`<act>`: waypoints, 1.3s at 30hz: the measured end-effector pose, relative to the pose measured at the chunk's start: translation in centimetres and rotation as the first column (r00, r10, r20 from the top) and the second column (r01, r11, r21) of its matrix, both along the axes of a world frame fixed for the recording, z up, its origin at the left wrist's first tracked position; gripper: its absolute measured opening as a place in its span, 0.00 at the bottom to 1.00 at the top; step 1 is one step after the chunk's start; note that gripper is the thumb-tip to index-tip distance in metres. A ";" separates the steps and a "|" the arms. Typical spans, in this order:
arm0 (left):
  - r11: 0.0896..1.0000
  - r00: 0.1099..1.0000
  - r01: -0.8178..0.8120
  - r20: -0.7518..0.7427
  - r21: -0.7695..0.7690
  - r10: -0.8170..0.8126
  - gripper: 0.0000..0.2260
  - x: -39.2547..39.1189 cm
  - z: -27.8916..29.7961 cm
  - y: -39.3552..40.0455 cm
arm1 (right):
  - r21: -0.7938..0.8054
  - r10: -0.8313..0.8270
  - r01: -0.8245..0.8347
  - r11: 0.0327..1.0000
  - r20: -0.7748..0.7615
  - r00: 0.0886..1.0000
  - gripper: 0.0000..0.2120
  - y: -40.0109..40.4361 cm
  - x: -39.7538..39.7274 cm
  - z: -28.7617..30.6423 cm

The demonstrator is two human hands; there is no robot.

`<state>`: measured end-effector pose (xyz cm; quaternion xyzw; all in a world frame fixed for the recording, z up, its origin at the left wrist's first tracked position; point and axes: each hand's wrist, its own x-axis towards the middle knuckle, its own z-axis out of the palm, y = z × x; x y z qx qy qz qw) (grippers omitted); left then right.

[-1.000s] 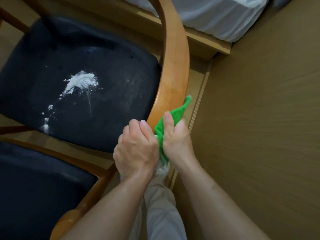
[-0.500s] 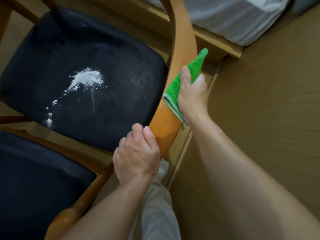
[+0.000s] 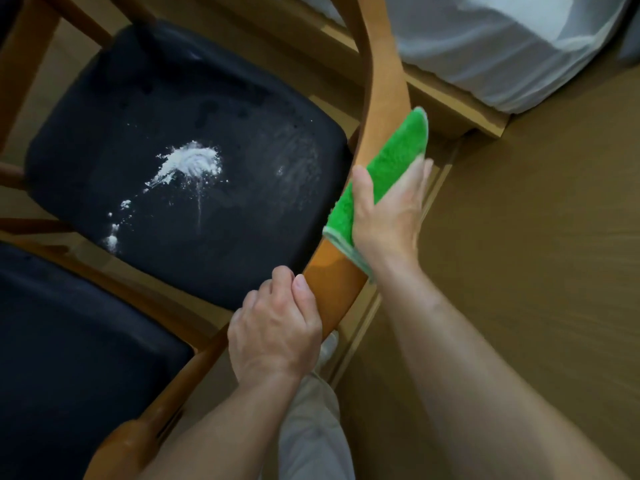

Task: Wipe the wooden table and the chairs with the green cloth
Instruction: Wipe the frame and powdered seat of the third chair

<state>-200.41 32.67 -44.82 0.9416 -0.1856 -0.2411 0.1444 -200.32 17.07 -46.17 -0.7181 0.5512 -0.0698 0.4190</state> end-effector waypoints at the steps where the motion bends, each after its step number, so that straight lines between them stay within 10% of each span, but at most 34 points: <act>1: 1.000 1.000 0.002 -0.002 -0.004 -0.002 0.12 0.0 0.0 0.0 | -0.074 0.072 -0.075 0.994 -0.043 0.996 0.40 -1.8 1.2 0.0; 11: 1.000 1.000 0.013 -0.004 -0.016 -0.013 0.15 0.0 -0.1 0.0 | -0.408 0.556 -0.711 0.572 -0.445 0.703 0.24 -4.0 2.3 0.1; 23: 0.999 1.000 0.006 0.006 -0.048 -0.006 0.16 0.2 -0.4 0.2 | -0.196 0.815 -0.967 0.165 -0.525 0.245 0.29 0.6 1.1 1.3; 30: 0.999 0.999 0.036 0.006 -0.009 -0.036 0.20 0.1 -0.3 0.1 | -0.305 0.690 -0.883 0.356 -0.551 0.469 0.25 -9.1 5.4 0.7; 39: 0.998 1.000 0.001 0.021 -0.070 0.001 0.15 0.2 -0.7 0.2 | -0.384 0.704 -0.835 0.395 -0.458 0.544 0.26 3.0 -0.3 0.1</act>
